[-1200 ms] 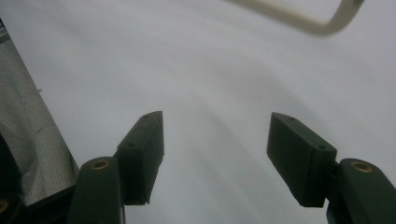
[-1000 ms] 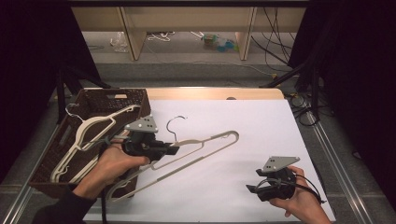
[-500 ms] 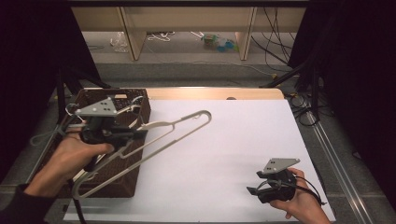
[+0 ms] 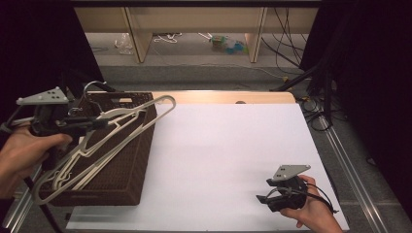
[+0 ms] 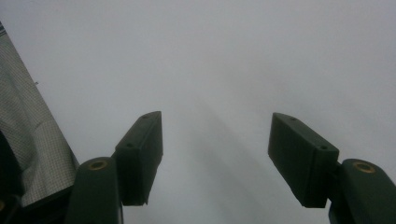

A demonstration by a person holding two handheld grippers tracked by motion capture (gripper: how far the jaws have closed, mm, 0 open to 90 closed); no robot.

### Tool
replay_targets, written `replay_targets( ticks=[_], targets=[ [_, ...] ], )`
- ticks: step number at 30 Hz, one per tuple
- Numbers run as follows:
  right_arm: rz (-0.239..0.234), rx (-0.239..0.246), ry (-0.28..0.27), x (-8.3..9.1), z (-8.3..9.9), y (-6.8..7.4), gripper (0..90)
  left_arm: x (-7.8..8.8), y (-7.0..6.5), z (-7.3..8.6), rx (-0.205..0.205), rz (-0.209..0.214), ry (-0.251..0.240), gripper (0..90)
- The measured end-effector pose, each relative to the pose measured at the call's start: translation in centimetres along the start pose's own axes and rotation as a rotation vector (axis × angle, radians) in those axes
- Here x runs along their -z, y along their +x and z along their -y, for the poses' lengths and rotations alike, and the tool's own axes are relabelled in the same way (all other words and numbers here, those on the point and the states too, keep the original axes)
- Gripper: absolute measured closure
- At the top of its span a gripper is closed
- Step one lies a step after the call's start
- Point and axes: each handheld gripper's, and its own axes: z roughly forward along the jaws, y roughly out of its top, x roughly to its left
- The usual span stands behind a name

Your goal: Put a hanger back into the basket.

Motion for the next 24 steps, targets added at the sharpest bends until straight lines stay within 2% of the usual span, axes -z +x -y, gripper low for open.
replay_targets(
  ticks=[3, 4, 6, 11, 12, 14, 17, 20, 21, 24],
  targets=[
    [0.007, 0.000, -0.008, -0.1, 0.0, -0.1, 35.2, 0.5, 1.6, 0.4, 0.025, -0.029, -0.003, 85.5],
    [-0.003, -0.006, 0.009, 0.1, 0.0, -0.1, 35.0, 0.6, 2.1, 0.6, 0.038, -0.037, -0.008, 85.5],
    [-0.001, -0.006, 0.006, 0.1, 0.0, -0.1, 34.7, 0.7, 3.1, 0.8, 0.054, -0.053, -0.015, 85.5],
    [0.001, -0.013, 0.005, -0.2, 0.1, -0.1, 34.3, 0.8, 4.8, 1.5, 0.069, -0.088, -0.015, 85.5],
    [-0.006, -0.026, 0.017, -0.1, 0.0, 0.0, 34.3, 0.7, 5.1, 1.7, 0.073, -0.092, -0.028, 85.5],
    [-0.013, -0.027, 0.025, -0.1, 0.0, 0.0, 34.2, 0.6, 5.8, 1.7, 0.073, -0.114, -0.008, 85.5],
    [-0.007, -0.026, 0.020, -0.1, 0.0, -0.1, 33.9, 0.2, 6.8, 1.9, 0.080, -0.134, -0.005, 85.5],
    [-0.010, -0.014, 0.022, -0.2, 0.1, -0.1, 33.9, -0.2, 7.9, 2.2, 0.104, -0.146, 0.001, 85.5],
    [0.000, -0.015, 0.007, -0.4, 0.1, -0.1, 33.9, -0.4, 8.2, 2.3, 0.116, -0.143, 0.001, 85.5],
    [-0.008, -0.016, 0.022, -0.3, 0.1, -0.1, 33.8, -1.4, 9.1, 2.9, 0.127, -0.149, 0.021, 85.5]
  ],
)
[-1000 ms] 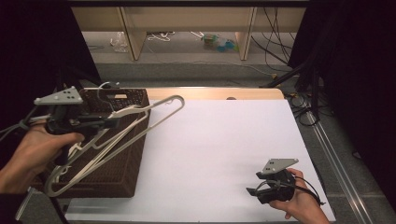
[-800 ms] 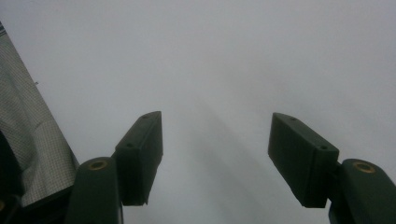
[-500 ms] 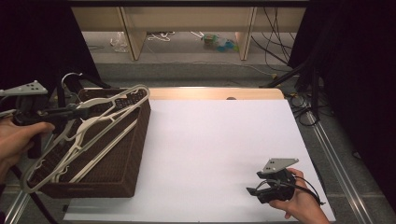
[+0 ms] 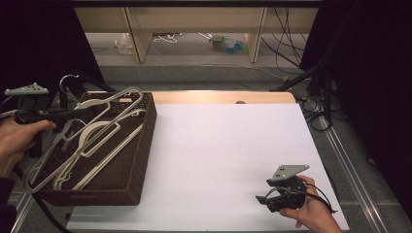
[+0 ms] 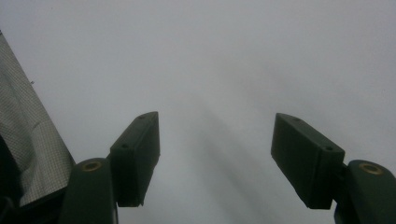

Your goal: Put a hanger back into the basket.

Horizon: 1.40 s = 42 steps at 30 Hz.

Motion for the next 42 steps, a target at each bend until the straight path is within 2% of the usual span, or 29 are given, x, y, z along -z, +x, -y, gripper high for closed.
replay_targets(
  ticks=[1, 2, 7, 11, 13, 15, 16, 18, 19, 24, 27, 29, 31, 32, 33, 34, 37, 38, 41, 42],
  targets=[
    [0.000, -0.003, 0.001, 0.0, 0.0, 0.0, 33.8, -0.4, 0.2, 0.2, 0.002, -0.003, 0.008, 85.5],
    [-0.002, 0.003, 0.002, 0.0, 0.0, -0.1, 33.8, -0.7, 0.5, 0.2, -0.014, -0.002, 0.030, 85.5],
    [0.001, 0.001, -0.003, 0.0, 0.0, -0.1, 33.8, -2.4, 0.9, 0.3, -0.012, 0.011, 0.072, 85.4],
    [0.000, 0.001, 0.003, 0.0, 0.1, -0.1, 33.8, -3.7, 0.9, 0.3, -0.037, 0.059, 0.107, 85.3],
    [-0.002, -0.007, 0.004, 0.1, 0.1, -0.1, 33.8, -4.3, 0.8, 0.5, -0.039, 0.069, 0.103, 85.2],
    [-0.007, -0.023, 0.008, 0.2, 0.1, 0.0, 33.8, -4.9, 1.0, 0.7, -0.059, 0.076, 0.116, 85.2],
    [0.002, -0.005, 0.005, 0.0, 0.1, -0.1, 33.8, -5.3, 1.1, 0.9, -0.051, 0.080, 0.125, 85.1],
    [-0.002, -0.001, 0.007, -0.1, 0.1, -0.2, 33.8, -5.9, 1.4, 1.3, -0.031, 0.083, 0.155, 85.2],
    [0.002, 0.006, -0.009, -0.2, 0.2, -0.1, 33.8, -6.1, 1.6, 1.6, -0.020, 0.079, 0.156, 85.3],
    [0.002, 0.001, -0.009, -0.3, 0.2, -0.1, 33.8, -6.4, 2.6, 2.9, 0.041, 0.076, 0.141, 85.4],
    [-0.009, -0.016, 0.013, -0.2, 0.1, -0.1, 33.8, -6.5, 3.0, 3.6, 0.053, 0.074, 0.155, 85.3],
    [0.000, 0.000, -0.001, -0.4, 0.2, -0.1, 33.8, -6.6, 3.1, 4.0, 0.052, 0.073, 0.161, 85.2],
    [-0.006, 0.002, 0.011, -0.3, 0.1, -0.1, 33.8, -6.6, 3.2, 4.3, 0.072, 0.070, 0.157, 85.0],
    [-0.006, 0.001, 0.012, -0.3, 0.1, -0.1, 33.8, -6.6, 3.4, 4.4, 0.060, 0.071, 0.169, 84.8],
    [0.000, -0.001, -0.001, -0.4, 0.1, 0.0, 33.8, -6.7, 3.4, 4.6, 0.074, 0.070, 0.165, 84.7],
    [-0.008, -0.001, 0.013, -0.2, 0.1, -0.1, 33.8, -6.7, 3.5, 4.6, 0.070, 0.072, 0.170, 84.6],
    [-0.005, -0.016, -0.001, -0.2, 0.1, 0.0, 33.5, -6.8, 3.7, 4.9, 0.071, 0.052, 0.191, 83.8],
    [-0.011, -0.011, 0.010, -0.1, 0.0, 0.0, 33.5, -6.9, 3.7, 5.0, 0.084, 0.043, 0.188, 83.7],
    [-0.009, -0.005, 0.005, -0.2, 0.0, 0.0, 32.6, -7.0, 4.1, 5.3, 0.088, 0.023, 0.195, 82.7],
    [-0.014, -0.016, 0.008, -0.1, 0.0, 0.1, 32.5, -7.0, 4.2, 5.4, 0.100, 0.017, 0.188, 82.4]
  ],
)
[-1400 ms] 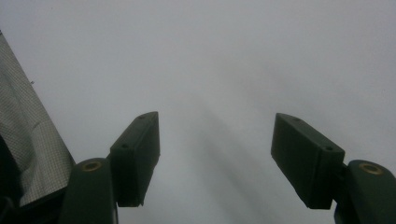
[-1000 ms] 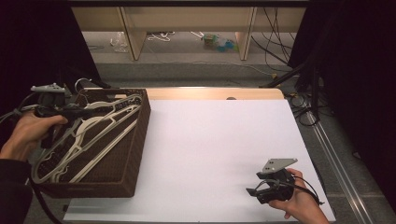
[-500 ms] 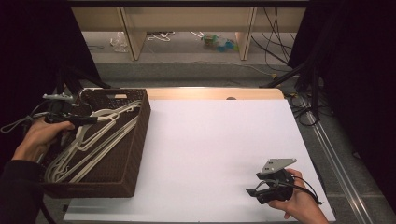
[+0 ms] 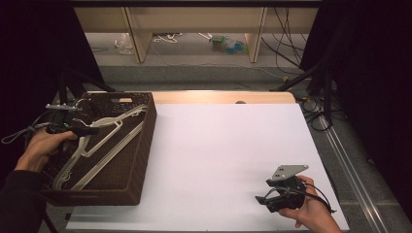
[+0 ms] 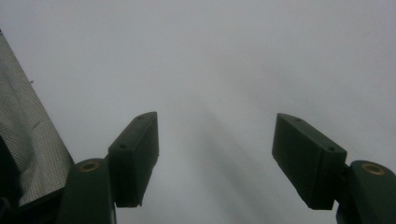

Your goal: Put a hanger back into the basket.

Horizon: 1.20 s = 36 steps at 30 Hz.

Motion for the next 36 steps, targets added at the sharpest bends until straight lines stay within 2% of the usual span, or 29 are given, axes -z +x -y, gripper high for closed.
replay_targets(
  ticks=[2, 3, 5, 8, 10, 12, 13, 15, 18, 20, 21, 23, 24, 26, 27, 29, 30, 32, 33, 34, 36],
  targets=[
    [0.012, 0.010, -0.021, -0.2, 0.1, -0.1, 32.2, -0.1, 0.2, 0.0, -0.001, -0.020, 0.009, 81.7],
    [0.013, 0.012, -0.023, -0.2, 0.1, -0.1, 31.9, -0.2, 0.3, 0.1, 0.012, -0.036, 0.008, 81.0],
    [0.011, 0.012, -0.009, 0.0, 0.0, -0.2, 31.7, -0.2, 0.7, 0.1, -0.013, -0.082, 0.031, 78.9],
    [0.012, 0.010, -0.024, -0.2, 0.1, -0.1, 31.7, -0.5, 1.3, 0.4, 0.016, -0.120, 0.040, 75.4],
    [-0.006, -0.003, -0.003, -0.1, 0.1, 0.0, 31.6, -0.7, 1.7, 0.7, 0.034, -0.153, 0.048, 74.8],
    [-0.005, -0.005, -0.004, -0.1, 0.0, 0.0, 31.6, -0.9, 2.0, 0.9, 0.049, -0.183, 0.051, 74.1],
    [0.006, 0.011, -0.023, -0.2, 0.1, -0.1, 31.6, -1.1, 2.1, 1.1, 0.057, -0.189, 0.051, 74.1],
    [0.010, 0.008, -0.022, -0.2, 0.1, -0.2, 31.5, -1.2, 2.3, 1.3, 0.074, -0.194, 0.046, 74.0],
    [-0.002, 0.010, -0.008, -0.2, 0.1, -0.1, 31.5, -1.1, 2.2, 1.4, 0.069, -0.191, 0.048, 73.0],
    [-0.002, -0.008, -0.016, -0.2, 0.1, 0.0, 31.5, -1.0, 2.0, 1.3, 0.065, -0.200, 0.052, 68.2],
    [0.009, 0.007, -0.024, -0.2, 0.1, -0.1, 31.5, -0.9, 1.9, 1.3, 0.067, -0.206, 0.052, 63.7],
    [0.002, 0.004, -0.013, 0.0, 0.0, -0.2, 31.5, -0.6, 1.5, 1.2, 0.065, -0.231, 0.037, 55.3],
    [0.007, -0.008, -0.016, 0.0, 0.0, -0.2, 31.4, -0.3, 1.3, 1.2, 0.065, -0.230, 0.017, 54.3],
    [0.005, -0.009, -0.020, 0.0, 0.0, -0.2, 31.4, 0.6, 0.6, 0.9, 0.040, -0.281, -0.004, 47.9],
    [0.005, -0.014, -0.016, 0.0, 0.0, -0.2, 31.4, 1.1, 0.2, 0.7, 0.020, -0.287, -0.032, 47.2],
    [0.012, 0.009, -0.026, 0.0, 0.1, -0.3, 31.4, 2.1, -0.7, 0.4, 0.009, -0.259, -0.068, 44.8],
    [0.021, 0.008, -0.043, -0.1, 0.1, -0.3, 31.4, 2.6, -1.3, 0.3, 0.002, -0.264, -0.092, 43.2],
    [0.016, -0.002, -0.031, 0.1, 0.0, -0.3, 31.4, 3.3, -2.7, -0.1, -0.030, -0.260, -0.127, 40.2],
    [0.027, -0.006, -0.051, 0.0, 0.0, -0.3, 31.4, 3.5, -3.5, -0.2, -0.033, -0.255, -0.154, 39.8],
    [0.024, -0.005, -0.039, 0.2, 0.0, -0.3, 31.4, 3.5, -4.1, -0.3, -0.027, -0.246, -0.182, 39.5],
    [0.031, -0.005, -0.055, 0.1, 0.0, -0.3, 31.3, 3.9, -5.4, -0.3, -0.040, -0.210, -0.212, 37.2]
  ],
)
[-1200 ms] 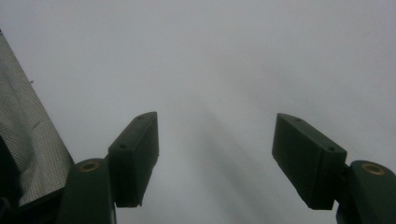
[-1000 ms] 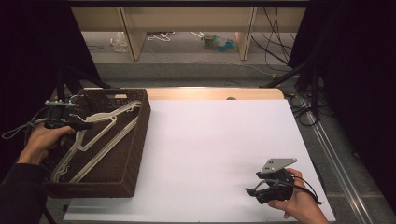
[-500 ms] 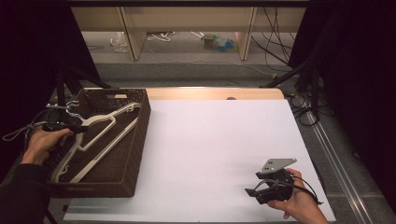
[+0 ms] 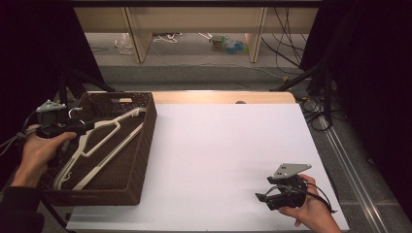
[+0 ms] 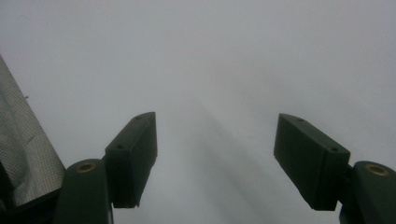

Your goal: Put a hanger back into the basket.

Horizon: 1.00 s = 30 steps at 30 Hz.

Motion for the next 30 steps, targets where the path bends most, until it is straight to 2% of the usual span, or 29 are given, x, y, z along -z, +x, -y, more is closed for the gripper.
replay_targets(
  ticks=[1, 3, 4, 6, 7, 8, 9, 11, 14, 16, 17, 18, 20, 22, 24, 25, 27, 28, 29, 30],
  targets=[
    [0.007, -0.005, -0.016, -0.1, 0.0, 0.0, 31.1, 0.3, -0.6, -0.1, -0.004, 0.015, -0.011, 36.7],
    [0.003, -0.005, -0.009, 0.2, -0.1, -0.1, 31.1, 0.7, -1.9, 0.0, -0.031, 0.059, -0.026, 36.7],
    [0.010, -0.017, -0.034, 0.1, 0.0, -0.1, 31.1, 0.8, -2.5, 0.0, -0.042, 0.088, -0.031, 36.9],
    [0.013, -0.028, -0.028, 0.4, -0.1, -0.2, 31.1, 1.2, -3.9, 0.4, -0.055, 0.127, -0.045, 36.6],
    [0.027, -0.011, -0.057, 0.3, 0.0, -0.3, 31.0, 1.4, -4.5, 0.6, -0.070, 0.143, -0.048, 36.1],
    [0.017, -0.031, -0.043, 0.6, -0.1, -0.3, 31.0, 1.5, -5.1, 0.8, -0.083, 0.153, -0.052, 35.4],
    [0.028, -0.027, -0.070, 0.5, 0.0, -0.4, 30.9, 1.6, -5.8, 0.9, -0.093, 0.159, -0.060, 34.9],
    [0.024, -0.048, -0.063, 0.6, -0.1, -0.4, 30.7, 1.9, -6.8, 1.2, -0.118, 0.186, -0.073, 34.6],
    [0.021, -0.052, -0.083, 0.7, -0.1, -0.4, 30.3, 2.3, -8.3, 1.5, -0.139, 0.215, -0.088, 34.0],
    [0.027, -0.034, -0.106, 0.6, -0.1, -0.6, 30.2, 2.6, -9.3, 1.7, -0.159, 0.232, -0.091, 33.8],
    [0.029, -0.026, -0.116, 0.6, -0.1, -0.7, 30.2, 2.8, -9.8, 1.9, -0.156, 0.241, -0.093, 33.7],
    [0.028, -0.054, -0.109, 0.6, -0.2, -0.5, 30.2, 3.0, -10.2, 2.0, -0.171, 0.241, -0.096, 33.7],
    [0.023, -0.057, -0.108, 0.6, -0.2, -0.5, 30.2, 3.5, -10.9, 2.3, -0.207, 0.223, -0.101, 33.7],
    [0.021, -0.057, -0.108, 0.5, -0.1, -0.5, 30.1, 4.1, -11.3, 2.5, -0.241, 0.180, -0.085, 33.8],
    [0.011, -0.061, -0.102, 0.5, -0.2, -0.5, 30.1, 4.7, -11.4, 2.6, -0.235, 0.184, -0.083, 33.8],
    [0.016, -0.045, -0.107, 0.5, -0.1, -0.6, 30.1, 5.1, -11.3, 2.6, -0.242, 0.177, -0.084, 33.7],
    [0.008, -0.054, -0.107, 0.5, -0.2, -0.5, 30.1, 5.8, -10.8, 2.6, -0.258, 0.131, -0.092, 33.8],
    [0.009, -0.054, -0.108, 0.5, -0.2, -0.5, 30.1, 6.0, -10.5, 2.7, -0.239, 0.136, -0.104, 33.7],
    [0.009, -0.056, -0.108, 0.5, -0.2, -0.5, 30.1, 6.2, -10.2, 2.8, -0.202, 0.157, -0.113, 33.6],
    [0.013, -0.062, -0.110, 0.5, -0.2, -0.5, 30.2, 6.4, -9.7, 2.9, -0.178, 0.174, -0.106, 33.7]
  ],
)
